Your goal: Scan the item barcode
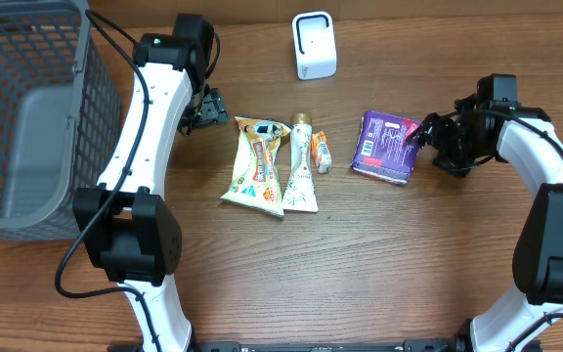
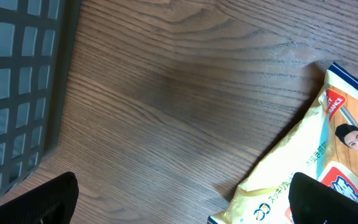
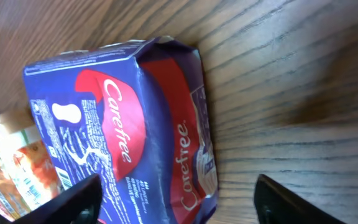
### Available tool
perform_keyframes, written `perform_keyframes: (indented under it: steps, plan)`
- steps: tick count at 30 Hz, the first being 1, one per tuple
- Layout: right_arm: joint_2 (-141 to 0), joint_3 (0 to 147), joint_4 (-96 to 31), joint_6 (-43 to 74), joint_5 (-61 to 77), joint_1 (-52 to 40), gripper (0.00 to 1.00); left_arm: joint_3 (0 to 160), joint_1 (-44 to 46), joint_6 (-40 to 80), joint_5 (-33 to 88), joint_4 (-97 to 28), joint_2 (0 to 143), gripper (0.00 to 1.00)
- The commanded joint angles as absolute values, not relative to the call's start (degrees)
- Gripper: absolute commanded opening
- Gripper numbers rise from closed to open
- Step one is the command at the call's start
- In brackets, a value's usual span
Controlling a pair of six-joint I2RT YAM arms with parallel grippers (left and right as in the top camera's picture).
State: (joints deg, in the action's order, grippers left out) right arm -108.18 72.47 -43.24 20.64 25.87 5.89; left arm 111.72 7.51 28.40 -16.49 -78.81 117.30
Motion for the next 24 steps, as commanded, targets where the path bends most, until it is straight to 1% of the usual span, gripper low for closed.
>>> perform_keyframes:
  steps: [1,3,7,8,11,12,14,15,18,19,22,24]
  plan:
    - [-107.5,71.8,-42.1,19.4,27.1,5.6,0.72,111.9,7.9,29.2,-16.5,-78.8,117.7,1.0]
    - [-107.5,70.7,-40.5,19.5,27.1,5.4,0.65,111.9,7.9,29.2,-16.5,-78.8,117.7,1.0]
    - [-107.5,66.5,-35.6,20.9,27.1,4.0,0.65,111.9,7.9,29.2,-16.5,-78.8,117.7,1.0]
    - [-107.5,65.9,-34.8,21.3,27.1,3.7,0.63,111.9,7.9,29.2,-16.5,-78.8,117.7,1.0]
    - [-107.5,65.0,-33.0,21.5,26.9,2.9,0.49,111.9,7.9,29.2,-16.5,-78.8,117.7,1.0]
    - [-107.5,65.0,-32.8,21.9,26.3,2.7,0.41,111.9,7.9,29.2,-16.5,-78.8,117.7,1.0]
    - [-107.5,65.1,-32.8,22.5,24.8,2.6,0.33,111.9,7.9,29.2,-16.5,-78.8,117.7,1.0]
    - [-107.5,65.9,-33.6,22.5,22.8,2.6,0.2,111.9,7.9,29.2,-16.5,-78.8,117.7,1.0]
    - [-107.4,69.3,-37.8,22.4,19.5,2.7,0.09,111.9,7.9,29.2,-16.5,-78.8,117.7,1.0]
    - [-107.3,71.2,-40.5,22.0,18.3,2.7,0.04,111.9,7.9,29.2,-16.5,-78.8,117.7,1.0]
    - [-107.2,77.3,-48.1,20.6,13.5,2.5,0.04,111.9,7.9,29.2,-16.5,-78.8,117.7,1.0]
    - [-107.2,82.3,-54.5,20.3,7.5,1.8,0.04,111.9,7.9,29.2,-16.5,-78.7,117.7,1.0]
